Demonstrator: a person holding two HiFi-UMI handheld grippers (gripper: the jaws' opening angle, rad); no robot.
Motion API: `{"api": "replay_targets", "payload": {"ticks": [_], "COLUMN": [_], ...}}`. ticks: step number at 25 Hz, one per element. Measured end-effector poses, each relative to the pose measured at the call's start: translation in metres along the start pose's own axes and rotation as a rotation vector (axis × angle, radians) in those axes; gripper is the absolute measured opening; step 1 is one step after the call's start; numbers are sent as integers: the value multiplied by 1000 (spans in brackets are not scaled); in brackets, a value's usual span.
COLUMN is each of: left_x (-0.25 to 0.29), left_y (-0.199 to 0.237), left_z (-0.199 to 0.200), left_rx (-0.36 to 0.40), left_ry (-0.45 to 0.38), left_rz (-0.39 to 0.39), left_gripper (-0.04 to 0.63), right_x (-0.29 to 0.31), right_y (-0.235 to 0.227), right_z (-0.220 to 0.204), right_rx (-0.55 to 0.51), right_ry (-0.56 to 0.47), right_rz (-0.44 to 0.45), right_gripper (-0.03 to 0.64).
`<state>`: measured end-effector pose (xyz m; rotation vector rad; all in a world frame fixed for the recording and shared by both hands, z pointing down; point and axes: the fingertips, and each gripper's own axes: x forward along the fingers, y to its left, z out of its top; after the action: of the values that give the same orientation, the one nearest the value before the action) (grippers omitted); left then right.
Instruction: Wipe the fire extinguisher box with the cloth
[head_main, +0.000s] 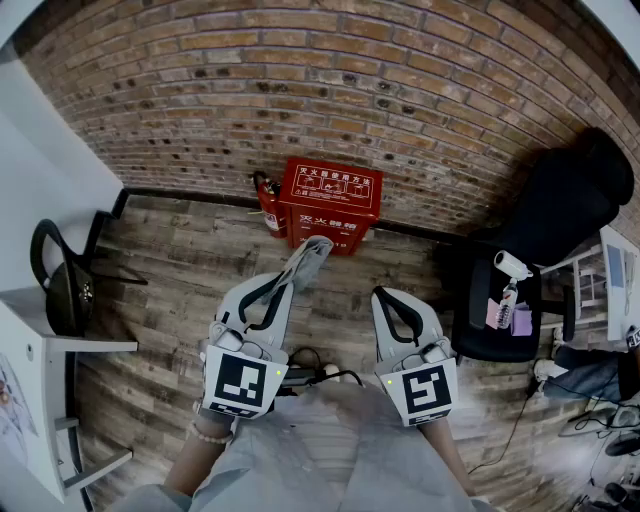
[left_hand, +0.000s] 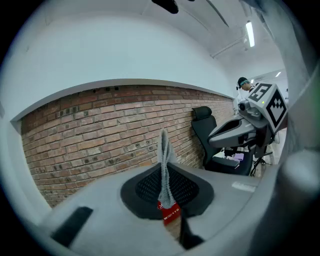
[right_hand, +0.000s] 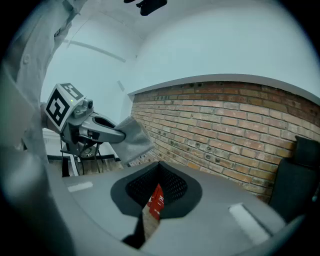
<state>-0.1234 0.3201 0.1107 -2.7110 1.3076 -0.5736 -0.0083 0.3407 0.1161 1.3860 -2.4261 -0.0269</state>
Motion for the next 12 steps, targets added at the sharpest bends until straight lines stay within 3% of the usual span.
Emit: {"api": "replay_targets", "payload": {"ticks": [12], "left_x": [-2], "left_y": [5], "left_z": [-3], "left_rx": [-9], "left_ry": [-6], "left_rz": [-5], "left_gripper": [12], "right_x": [4], "right_y": [4], "right_z": [0], "right_rx": [-3], "right_ry": [11], "right_rz": [-3], "right_gripper": [9]}}
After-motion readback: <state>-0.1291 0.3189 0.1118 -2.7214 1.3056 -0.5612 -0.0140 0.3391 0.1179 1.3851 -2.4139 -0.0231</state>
